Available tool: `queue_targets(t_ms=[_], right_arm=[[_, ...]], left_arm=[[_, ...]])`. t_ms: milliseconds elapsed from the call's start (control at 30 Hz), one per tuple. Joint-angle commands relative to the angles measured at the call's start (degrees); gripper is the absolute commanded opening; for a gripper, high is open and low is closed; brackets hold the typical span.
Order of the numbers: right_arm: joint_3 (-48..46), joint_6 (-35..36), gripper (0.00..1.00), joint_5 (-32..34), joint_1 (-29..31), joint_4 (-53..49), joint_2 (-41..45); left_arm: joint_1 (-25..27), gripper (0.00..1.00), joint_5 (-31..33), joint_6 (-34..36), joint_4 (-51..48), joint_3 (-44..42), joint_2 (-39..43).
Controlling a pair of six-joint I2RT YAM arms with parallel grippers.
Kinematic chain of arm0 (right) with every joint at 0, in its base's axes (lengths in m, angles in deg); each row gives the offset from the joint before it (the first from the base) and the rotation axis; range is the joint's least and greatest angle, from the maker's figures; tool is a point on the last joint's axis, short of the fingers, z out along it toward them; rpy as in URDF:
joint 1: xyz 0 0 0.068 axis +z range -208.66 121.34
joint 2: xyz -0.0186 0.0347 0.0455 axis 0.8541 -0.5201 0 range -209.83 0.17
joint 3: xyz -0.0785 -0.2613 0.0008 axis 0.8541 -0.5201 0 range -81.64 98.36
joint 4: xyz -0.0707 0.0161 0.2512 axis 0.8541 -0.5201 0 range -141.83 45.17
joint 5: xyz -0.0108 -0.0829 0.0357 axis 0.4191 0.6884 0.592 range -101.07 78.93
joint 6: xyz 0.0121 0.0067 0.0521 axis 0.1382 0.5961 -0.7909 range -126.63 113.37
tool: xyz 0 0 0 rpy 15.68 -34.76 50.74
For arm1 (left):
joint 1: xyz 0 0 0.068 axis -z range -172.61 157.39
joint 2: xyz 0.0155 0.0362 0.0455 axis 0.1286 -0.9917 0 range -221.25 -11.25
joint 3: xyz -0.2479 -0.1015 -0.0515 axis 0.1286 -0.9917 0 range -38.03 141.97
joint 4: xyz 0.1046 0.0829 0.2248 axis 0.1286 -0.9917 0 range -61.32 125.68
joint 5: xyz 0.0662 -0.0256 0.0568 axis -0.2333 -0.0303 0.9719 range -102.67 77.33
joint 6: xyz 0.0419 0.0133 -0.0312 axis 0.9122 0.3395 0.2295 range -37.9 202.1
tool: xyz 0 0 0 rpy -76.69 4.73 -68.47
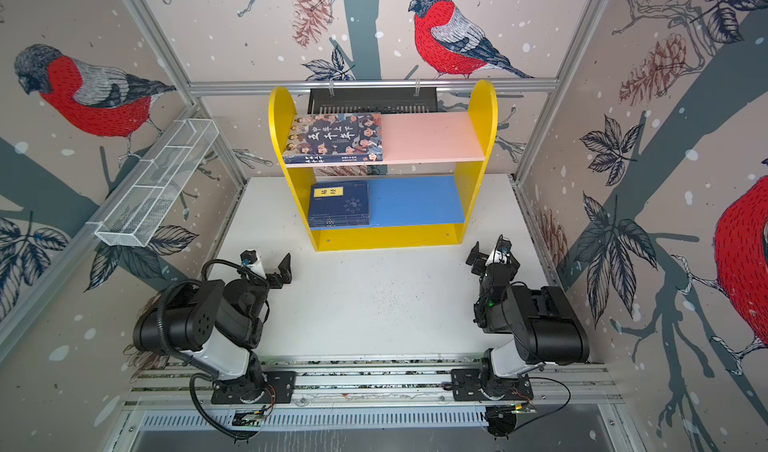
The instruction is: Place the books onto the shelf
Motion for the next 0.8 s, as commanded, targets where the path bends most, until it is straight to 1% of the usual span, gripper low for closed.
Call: queue_targets(t_ms=[0, 33, 100, 133, 200, 233, 767], right_arm=[[1.49, 2.89, 1.0, -1.42, 0.37, 1.66, -1.0], [1.32, 3.27, 1.0, -1.44, 0.5, 2.61, -1.31], [2.6, 3.35, 1.0, -0.48, 1.04, -1.47, -0.31], [2.9, 3.12, 1.0, -0.7, 1.0, -3.13, 0.27], [2.43, 3.43, 1.0, -0.21, 1.21, -1.22, -0.25], [2.86, 3.21, 1.0, -0.48, 1.1, -2.73, 0.09], [2.71, 3.11, 1.0, -1.38, 0.68, -2.47, 0.15]], left_arm=[[-0.04, 0.99, 3.14, -0.52, 9.08, 0.5, 0.46], [-0.04, 0.99, 4.93, -1.14, 8.35, 0.67, 0.76], [-0.04, 0.99, 8.64, -2.67, 6.07, 1.32, 1.42], [-0.05, 0.99, 8.54, -2.62, 5.01, 1.87, 1.59], [-0.04, 0.99, 8.46, -2.37, 3.95, 2.24, 1.76], [0.0, 0.99, 8.45, -2.39, 3.97, 2.23, 1.72], [0.04, 0.99, 8.45, -2.42, 3.91, 2.2, 1.77]])
